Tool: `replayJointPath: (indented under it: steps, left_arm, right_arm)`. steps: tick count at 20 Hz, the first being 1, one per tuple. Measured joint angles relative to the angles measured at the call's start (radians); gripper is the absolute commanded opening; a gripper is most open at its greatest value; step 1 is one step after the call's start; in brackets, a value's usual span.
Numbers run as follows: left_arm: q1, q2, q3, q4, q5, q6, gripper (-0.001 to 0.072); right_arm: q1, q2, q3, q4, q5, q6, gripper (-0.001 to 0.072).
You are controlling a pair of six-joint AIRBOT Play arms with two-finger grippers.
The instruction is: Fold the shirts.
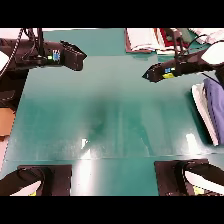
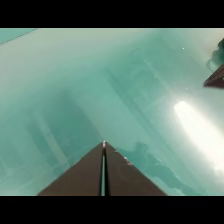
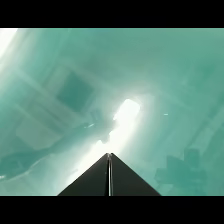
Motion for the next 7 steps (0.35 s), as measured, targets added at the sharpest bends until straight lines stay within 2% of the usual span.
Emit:
replayJointPath:
  steps: [7]
  left_arm:
    - [0.000,0.000,0.000,0.000,0.000,0.000,0.0029]
  right_arm:
    - [0.035,-0.012,0.000,0.001,-0.005,0.000,0.0019]
